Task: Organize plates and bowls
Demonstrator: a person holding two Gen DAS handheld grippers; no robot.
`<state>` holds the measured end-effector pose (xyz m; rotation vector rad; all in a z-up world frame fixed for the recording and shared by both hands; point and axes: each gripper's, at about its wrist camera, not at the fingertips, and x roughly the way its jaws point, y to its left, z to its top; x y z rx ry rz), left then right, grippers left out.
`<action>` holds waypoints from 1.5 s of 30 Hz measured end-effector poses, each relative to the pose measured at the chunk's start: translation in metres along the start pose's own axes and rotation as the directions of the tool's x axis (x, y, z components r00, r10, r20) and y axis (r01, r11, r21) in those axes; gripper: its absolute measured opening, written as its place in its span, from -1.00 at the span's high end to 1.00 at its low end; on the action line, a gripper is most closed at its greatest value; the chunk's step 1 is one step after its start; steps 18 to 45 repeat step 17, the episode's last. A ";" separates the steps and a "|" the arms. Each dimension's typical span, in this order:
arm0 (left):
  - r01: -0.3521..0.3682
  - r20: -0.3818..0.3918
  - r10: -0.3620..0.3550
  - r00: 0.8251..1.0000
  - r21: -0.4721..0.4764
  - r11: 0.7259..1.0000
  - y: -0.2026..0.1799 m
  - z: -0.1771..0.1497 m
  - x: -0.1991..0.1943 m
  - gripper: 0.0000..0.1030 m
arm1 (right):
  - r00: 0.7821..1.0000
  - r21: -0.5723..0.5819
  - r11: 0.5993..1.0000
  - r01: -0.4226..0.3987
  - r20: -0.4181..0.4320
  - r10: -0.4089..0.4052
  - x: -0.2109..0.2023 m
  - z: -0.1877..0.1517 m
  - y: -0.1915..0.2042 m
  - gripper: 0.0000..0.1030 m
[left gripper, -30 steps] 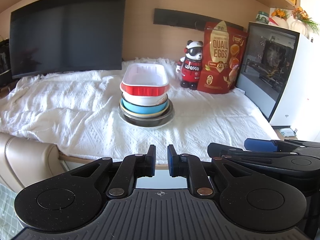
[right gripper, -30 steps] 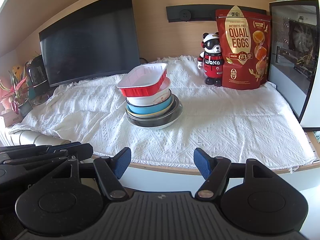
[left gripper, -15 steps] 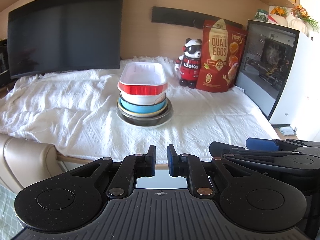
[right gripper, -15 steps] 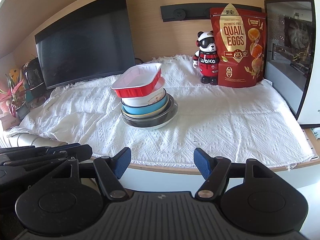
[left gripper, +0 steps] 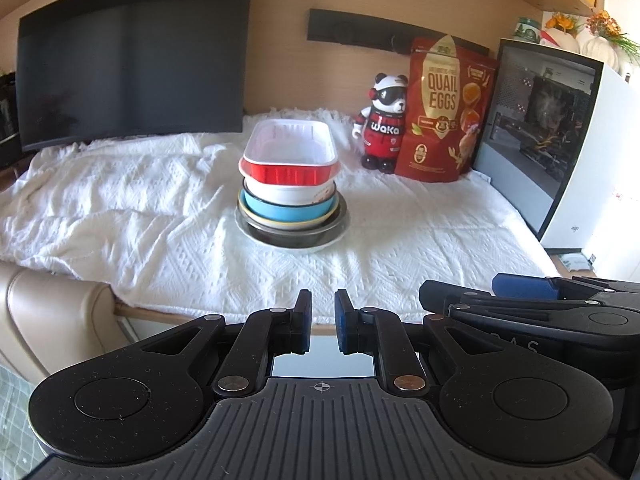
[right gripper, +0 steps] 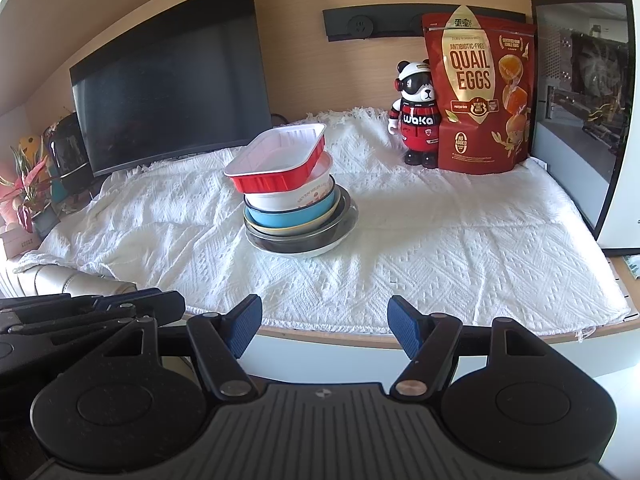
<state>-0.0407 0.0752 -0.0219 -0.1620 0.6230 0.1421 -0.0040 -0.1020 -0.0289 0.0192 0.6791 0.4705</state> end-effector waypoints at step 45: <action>-0.039 -0.045 0.037 0.998 -0.044 0.998 0.029 0.007 0.020 0.71 | 0.999 -0.021 1.000 0.003 -0.035 -0.003 0.025 0.009 0.012 -0.36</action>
